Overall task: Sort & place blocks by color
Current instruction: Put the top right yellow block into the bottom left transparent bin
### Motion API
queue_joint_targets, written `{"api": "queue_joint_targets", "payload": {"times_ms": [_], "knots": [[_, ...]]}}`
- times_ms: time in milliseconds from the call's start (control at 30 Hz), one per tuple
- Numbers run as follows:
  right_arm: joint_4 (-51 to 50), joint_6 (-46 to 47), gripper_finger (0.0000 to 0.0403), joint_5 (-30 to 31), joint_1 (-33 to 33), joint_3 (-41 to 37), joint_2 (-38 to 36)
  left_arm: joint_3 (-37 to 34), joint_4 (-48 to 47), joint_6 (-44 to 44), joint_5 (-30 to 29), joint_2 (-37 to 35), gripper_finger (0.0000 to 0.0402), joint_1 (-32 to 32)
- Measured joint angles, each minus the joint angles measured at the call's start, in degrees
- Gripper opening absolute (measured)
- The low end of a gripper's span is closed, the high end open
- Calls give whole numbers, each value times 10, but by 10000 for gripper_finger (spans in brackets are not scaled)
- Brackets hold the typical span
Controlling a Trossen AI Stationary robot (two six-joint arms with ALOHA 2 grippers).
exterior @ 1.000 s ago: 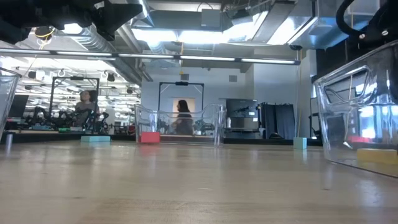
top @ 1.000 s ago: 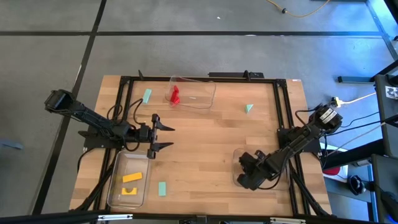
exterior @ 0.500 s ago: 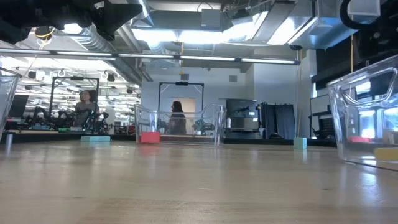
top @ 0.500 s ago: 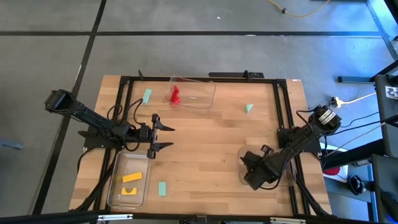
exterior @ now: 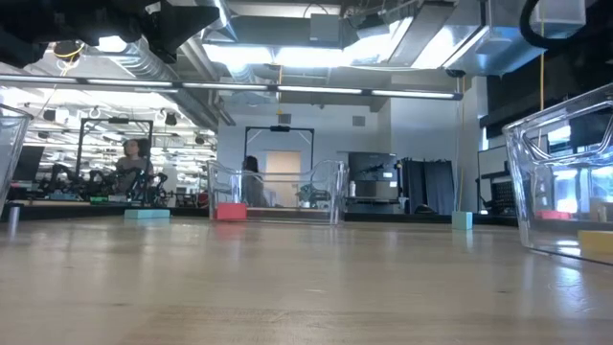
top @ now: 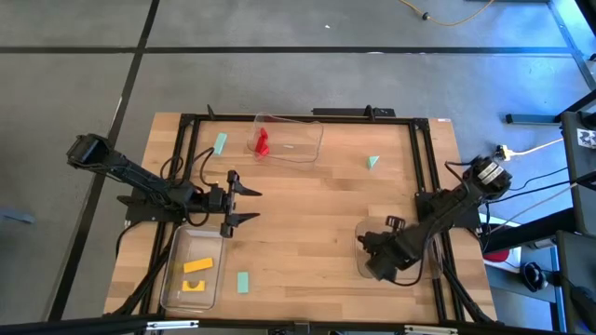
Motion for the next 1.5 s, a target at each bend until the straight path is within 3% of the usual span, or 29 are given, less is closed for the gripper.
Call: {"api": "queue_joint_targets", "payload": {"times_ms": [233, 367, 800, 1233, 1367, 1500], "knots": [[30, -87, 203, -18, -41, -2, -19, 0, 0, 0, 0, 0, 257, 0], [66, -130, 246, -27, -54, -3, -18, 0, -4, -1, 0, 0, 257, 0], [170, -111, 251, -29, -60, -88, -21, 0, -8, -2, 0, 0, 257, 0], [181, -114, 251, -10, -60, -112, -19, 0, -5, 1, 0, 0, 257, 0], [183, -114, 231, -8, -60, -113, -19, 0, -5, 1, 0, 0, 257, 0], [186, -114, 180, 3, -60, -113, -18, 0, -5, 0, 0, 0, 257, 0]]}}
